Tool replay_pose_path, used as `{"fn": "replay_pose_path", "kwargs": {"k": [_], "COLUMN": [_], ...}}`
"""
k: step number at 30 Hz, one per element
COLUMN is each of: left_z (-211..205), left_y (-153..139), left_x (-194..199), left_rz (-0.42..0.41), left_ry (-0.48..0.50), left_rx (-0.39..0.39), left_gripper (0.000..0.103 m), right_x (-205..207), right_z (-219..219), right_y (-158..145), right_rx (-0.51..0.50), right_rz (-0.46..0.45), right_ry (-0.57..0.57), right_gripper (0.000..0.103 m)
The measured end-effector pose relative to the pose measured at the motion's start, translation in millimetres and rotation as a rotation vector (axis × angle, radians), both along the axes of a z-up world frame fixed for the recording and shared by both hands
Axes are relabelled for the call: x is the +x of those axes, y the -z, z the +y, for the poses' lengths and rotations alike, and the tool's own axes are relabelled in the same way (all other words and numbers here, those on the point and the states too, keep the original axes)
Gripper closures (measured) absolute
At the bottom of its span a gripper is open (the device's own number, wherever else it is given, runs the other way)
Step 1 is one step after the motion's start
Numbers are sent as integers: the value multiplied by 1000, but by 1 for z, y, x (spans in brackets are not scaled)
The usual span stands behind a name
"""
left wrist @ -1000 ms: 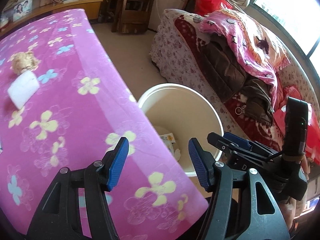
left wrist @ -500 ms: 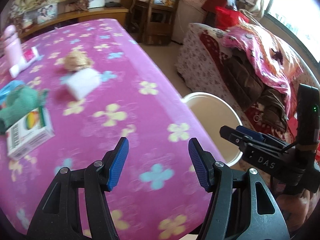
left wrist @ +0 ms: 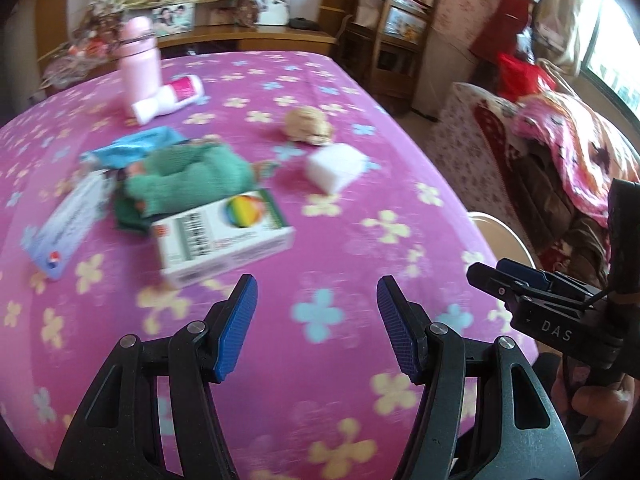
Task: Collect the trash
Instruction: 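Move both open tools back over the remaining trash on the table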
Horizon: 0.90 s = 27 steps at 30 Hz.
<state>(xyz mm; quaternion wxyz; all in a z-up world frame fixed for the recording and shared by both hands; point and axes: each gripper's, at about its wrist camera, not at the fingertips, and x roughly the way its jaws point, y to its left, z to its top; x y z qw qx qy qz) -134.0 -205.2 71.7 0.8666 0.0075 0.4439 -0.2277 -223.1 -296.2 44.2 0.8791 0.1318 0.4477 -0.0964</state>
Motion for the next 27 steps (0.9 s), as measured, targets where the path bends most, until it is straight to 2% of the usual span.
{"fn": "replay_pose_path", "kwargs": {"k": [11,27], "left_z": [72,128], "left_y": [6,25], "left_x": [9,32], "left_rz": [3,45], "left_ry": [-125,-203], "left_rx": [0,-38], "left_gripper": [42,42], "right_x": [29,57], "right_z": [58,109], "right_y": [9,18], "right_rx": [-8,-30], "right_rz": [36,99], "right_ry": [-120,-192], "right_gripper": [45,45]}}
